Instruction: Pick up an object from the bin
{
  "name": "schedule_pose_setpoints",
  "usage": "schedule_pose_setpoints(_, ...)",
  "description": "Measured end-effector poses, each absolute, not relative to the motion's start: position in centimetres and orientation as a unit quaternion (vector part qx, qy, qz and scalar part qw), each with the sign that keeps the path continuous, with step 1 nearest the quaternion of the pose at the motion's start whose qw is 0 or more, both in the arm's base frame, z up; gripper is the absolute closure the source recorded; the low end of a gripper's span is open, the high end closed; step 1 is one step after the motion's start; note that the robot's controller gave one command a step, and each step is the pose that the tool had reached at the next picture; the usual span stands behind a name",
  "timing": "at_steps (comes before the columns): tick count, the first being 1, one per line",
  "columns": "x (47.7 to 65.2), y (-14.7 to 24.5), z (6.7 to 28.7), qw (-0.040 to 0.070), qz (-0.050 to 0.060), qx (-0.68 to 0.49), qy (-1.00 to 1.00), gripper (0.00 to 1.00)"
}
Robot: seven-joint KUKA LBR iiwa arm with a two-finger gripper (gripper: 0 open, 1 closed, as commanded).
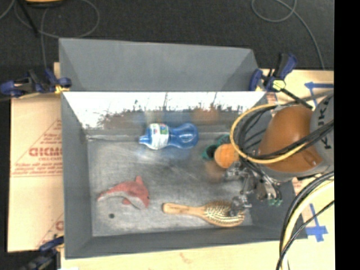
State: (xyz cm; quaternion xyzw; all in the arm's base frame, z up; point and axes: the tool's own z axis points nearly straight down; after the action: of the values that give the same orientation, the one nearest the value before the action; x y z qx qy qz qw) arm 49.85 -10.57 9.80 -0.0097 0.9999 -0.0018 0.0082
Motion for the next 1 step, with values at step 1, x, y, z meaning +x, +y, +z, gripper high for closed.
schedule_pose_setpoints(1,48.52,-9.77,9.13,0.010,-0.002,-0.052,0.999,1.00)
